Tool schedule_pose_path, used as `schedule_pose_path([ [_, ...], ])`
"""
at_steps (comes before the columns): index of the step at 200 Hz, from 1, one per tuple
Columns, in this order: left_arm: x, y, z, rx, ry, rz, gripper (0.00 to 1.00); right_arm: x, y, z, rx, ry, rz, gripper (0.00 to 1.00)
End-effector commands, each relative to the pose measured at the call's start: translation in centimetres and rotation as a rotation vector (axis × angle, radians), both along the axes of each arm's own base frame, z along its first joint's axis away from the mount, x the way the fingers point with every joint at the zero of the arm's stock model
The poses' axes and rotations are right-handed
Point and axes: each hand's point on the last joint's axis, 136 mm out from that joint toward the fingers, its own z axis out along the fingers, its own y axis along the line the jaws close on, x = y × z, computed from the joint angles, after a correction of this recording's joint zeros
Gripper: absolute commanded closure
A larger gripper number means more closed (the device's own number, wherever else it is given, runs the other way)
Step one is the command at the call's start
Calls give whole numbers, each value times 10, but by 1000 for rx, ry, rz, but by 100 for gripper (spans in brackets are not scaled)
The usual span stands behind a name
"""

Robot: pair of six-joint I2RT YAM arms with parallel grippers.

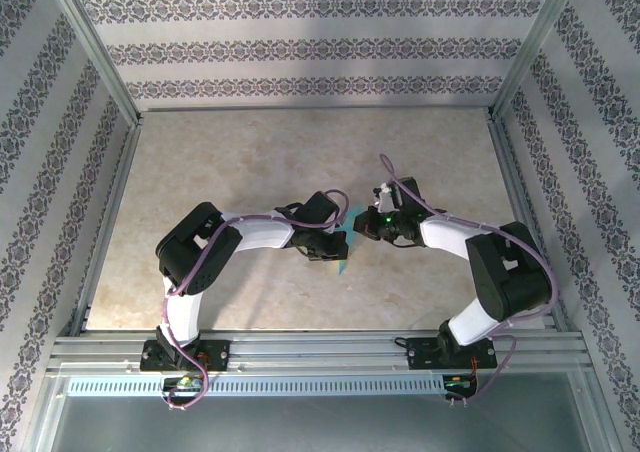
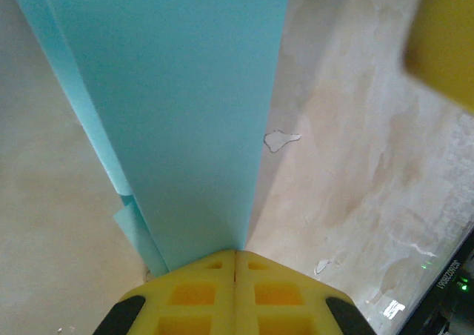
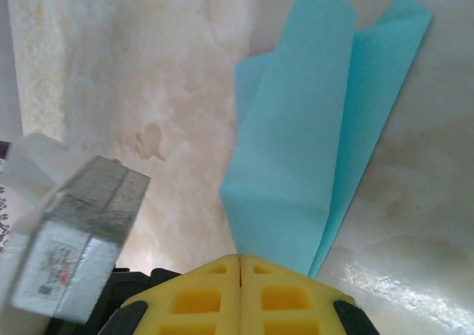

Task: Fold a paper plane with a square sheet of paper (fold left side to right side)
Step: Fold the wing for the fifth time at the center of the table.

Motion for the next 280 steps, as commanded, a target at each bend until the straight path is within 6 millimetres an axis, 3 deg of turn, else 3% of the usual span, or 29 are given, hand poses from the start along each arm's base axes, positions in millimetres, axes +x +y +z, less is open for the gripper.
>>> schedule_pose_path([
  [1, -34, 48, -45, 251, 107, -15, 100, 7, 13, 3, 25, -44, 38, 100],
  [70, -34, 53, -46, 279, 106, -13, 100, 29, 7, -21, -65, -36, 19, 100],
  [151, -38, 64, -52, 330, 113, -19, 100, 30, -11, -50, -137, 13, 5, 100],
  [280, -41, 70, -58, 363, 119, -24, 100, 67, -49, -48, -152, 8, -64, 100],
])
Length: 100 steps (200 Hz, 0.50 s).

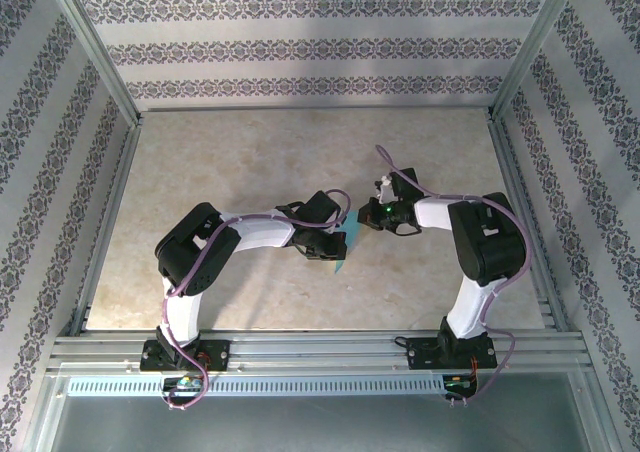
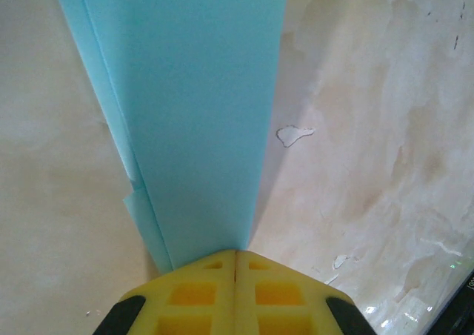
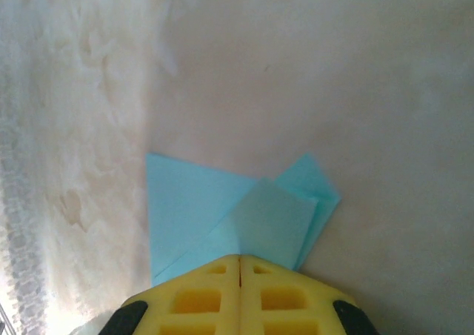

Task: Fold a paper plane with a square sheet of paper (fold left side to right side)
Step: Fold the wing for the fifth time at the center of the table.

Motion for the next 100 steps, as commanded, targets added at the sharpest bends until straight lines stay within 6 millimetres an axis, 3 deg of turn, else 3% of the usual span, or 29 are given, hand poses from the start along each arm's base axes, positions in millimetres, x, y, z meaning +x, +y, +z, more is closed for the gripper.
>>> schedule_pose_path([
  [1, -42, 63, -57, 310, 147, 9, 100, 17, -22, -9, -75, -18, -39, 100],
  [100, -41, 63, -56, 307, 139, 13, 100, 49, -43, -3, -97, -32, -67, 100],
])
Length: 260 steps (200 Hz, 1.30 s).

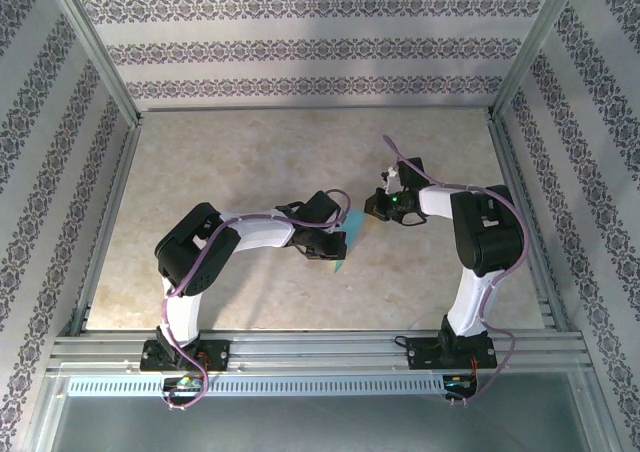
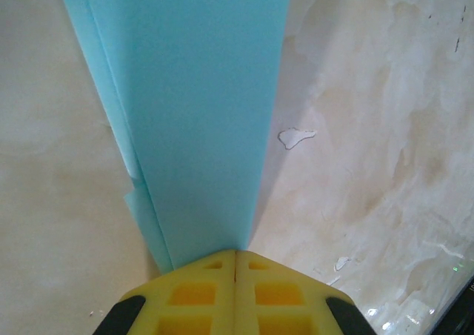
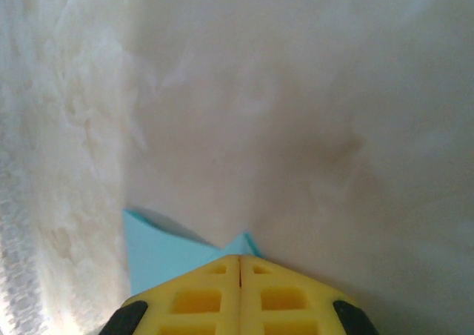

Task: Fold a paper plane with a square sheet of paper (fold left side to right side)
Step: Fold the wing for the fifth time at the center of the table.

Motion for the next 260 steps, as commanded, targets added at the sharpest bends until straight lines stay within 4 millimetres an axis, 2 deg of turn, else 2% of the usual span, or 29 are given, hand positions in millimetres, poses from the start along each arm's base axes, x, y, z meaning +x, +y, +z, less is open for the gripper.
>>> schedule_pose_path([
  [1, -42, 63, -56, 302, 146, 11, 100, 22, -21, -3, -74, -39, -43, 100],
  [26, -42, 63, -55, 300, 143, 13, 100, 27, -22, 11, -58, -63, -47, 100],
  [45, -41, 62, -54, 300, 135, 14, 100, 23, -23, 27, -51, -90, -52, 100],
  [69, -40, 61, -53, 299, 129, 12, 100, 6, -19, 46, -3, -100, -52, 100],
  [94, -38, 60, -53, 300, 125, 12, 100, -22, -12, 55, 57, -67, -56, 100],
  [124, -37, 59, -52, 299, 119, 11, 100, -59, 8, 53, 120, 0, -37, 100],
  [152, -36, 58, -50, 296, 117, 10, 100, -80, 32, 49, 157, 37, -5, 100],
  [199, -36, 57, -51, 299, 115, 8, 100, -87, 57, 35, 158, 70, 8, 100],
  [260, -36, 56, -50, 300, 114, 7, 100, -92, 64, 11, 139, 133, 14, 100],
])
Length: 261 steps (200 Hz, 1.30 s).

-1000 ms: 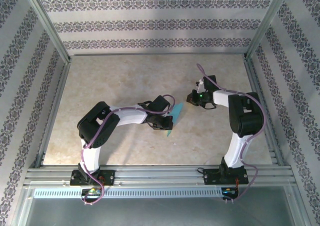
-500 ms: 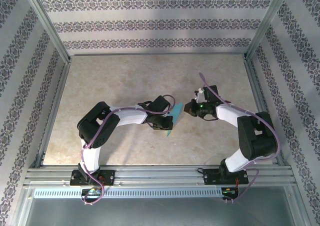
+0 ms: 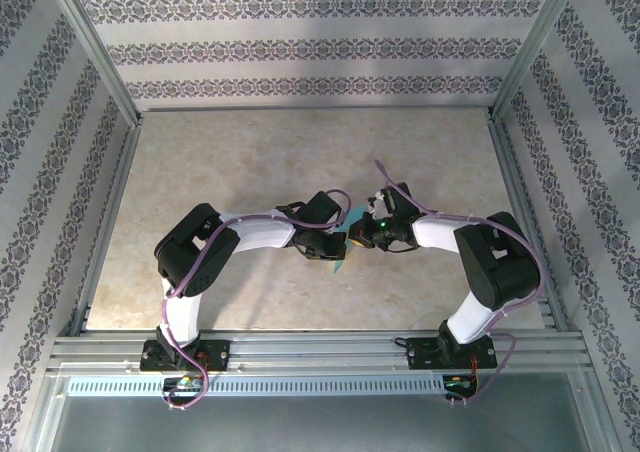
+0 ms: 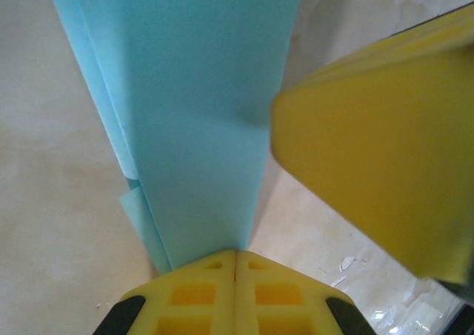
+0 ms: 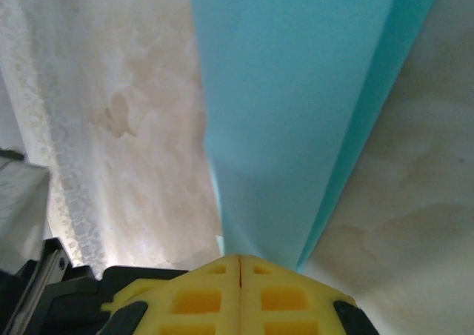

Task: Fold a paper plane with a square sheet of paper (fold left side to right side)
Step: Fold the wing for the fifth time at the center of the table.

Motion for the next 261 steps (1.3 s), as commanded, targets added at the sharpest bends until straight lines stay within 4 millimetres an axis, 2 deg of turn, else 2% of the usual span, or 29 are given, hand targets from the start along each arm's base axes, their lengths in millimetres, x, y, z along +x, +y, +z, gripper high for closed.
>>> schedule_pose_path([
  [1, -35, 56, -50, 276, 128, 12, 100, 1, 5, -3, 2, 0, 0, 100],
  [50, -33, 53, -48, 262, 121, 10, 100, -6, -4, -25, -63, 46, 1, 100],
  [84, -29, 43, -39, 215, 111, 15, 100, -13, -11, -41, -121, 83, 8, 100],
  [130, -14, 20, -6, 93, 64, 26, 89, -24, -23, -56, -220, 126, 37, 100],
  [162, -4, 12, 25, -2, 34, 39, 87, -27, -24, -59, -228, 137, 48, 100],
  [181, -6, 8, 38, -58, 44, 38, 87, -29, -23, -60, -228, 141, 52, 100],
  [231, -22, 0, 34, -144, 122, 21, 97, -31, -24, -63, -237, 147, 55, 100],
  [261, -27, -4, 27, -150, 150, 6, 99, -31, -23, -63, -237, 145, 59, 100],
])
